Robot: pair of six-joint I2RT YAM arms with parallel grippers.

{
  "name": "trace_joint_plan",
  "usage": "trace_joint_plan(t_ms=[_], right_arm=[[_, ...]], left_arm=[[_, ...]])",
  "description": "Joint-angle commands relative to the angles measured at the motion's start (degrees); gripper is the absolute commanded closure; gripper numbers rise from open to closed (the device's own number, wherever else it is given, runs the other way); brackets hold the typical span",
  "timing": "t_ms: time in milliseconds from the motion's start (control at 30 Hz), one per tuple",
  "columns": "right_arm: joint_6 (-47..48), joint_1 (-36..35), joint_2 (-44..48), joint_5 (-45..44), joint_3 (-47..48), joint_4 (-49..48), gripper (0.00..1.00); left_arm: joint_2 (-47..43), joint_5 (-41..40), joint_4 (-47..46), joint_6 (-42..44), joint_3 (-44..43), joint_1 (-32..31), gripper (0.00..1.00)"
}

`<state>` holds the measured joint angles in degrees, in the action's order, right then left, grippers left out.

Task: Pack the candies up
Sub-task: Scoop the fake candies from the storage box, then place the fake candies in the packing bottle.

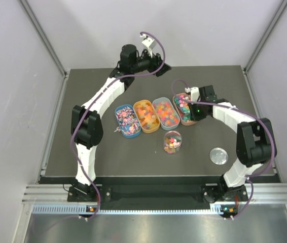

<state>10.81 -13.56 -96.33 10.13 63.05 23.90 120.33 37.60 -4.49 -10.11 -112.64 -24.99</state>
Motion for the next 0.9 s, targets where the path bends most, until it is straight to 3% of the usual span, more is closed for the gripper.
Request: trace_joint_plan(t_ms=[0, 200, 467, 600, 733, 867], right_arm=[[-0.70, -0.41, 7.21, -1.08, -3.61, -11.22, 1.00], [0.17, -0.59, 13.35, -1.52, -4.52, -13.88, 1.00], [4.56, -0.50, 17.40, 0.15, 2.07, -8.62, 1.00], [11.32, -0.50, 19.25, 4.80, 5.42, -0.28, 1.00], [24.95, -0.59, 22.06, 11.66, 7.00, 13.43, 1.00], [32.50, -0.50, 30.11, 16.74, 0.18, 21.18, 1.00]], left_arm=[[-4.76, -0.52, 0.54, 2.11, 0.93, -0.06, 0.33], [-5.72, -1.30, 1.24, 3.69, 1.19, -0.23, 0.33], [-7.04, -3.67, 6.59, 10.97, 2.25, 0.21, 0.33], [-8.36, -4.29, 8.79, 12.30, 3.30, 1.26, 0.33], [-9.85, -5.70, 11.17, 15.03, 4.18, 1.61, 0.33], [-11.08, -7.19, 11.00, 15.03, 5.67, 2.05, 0.33]])
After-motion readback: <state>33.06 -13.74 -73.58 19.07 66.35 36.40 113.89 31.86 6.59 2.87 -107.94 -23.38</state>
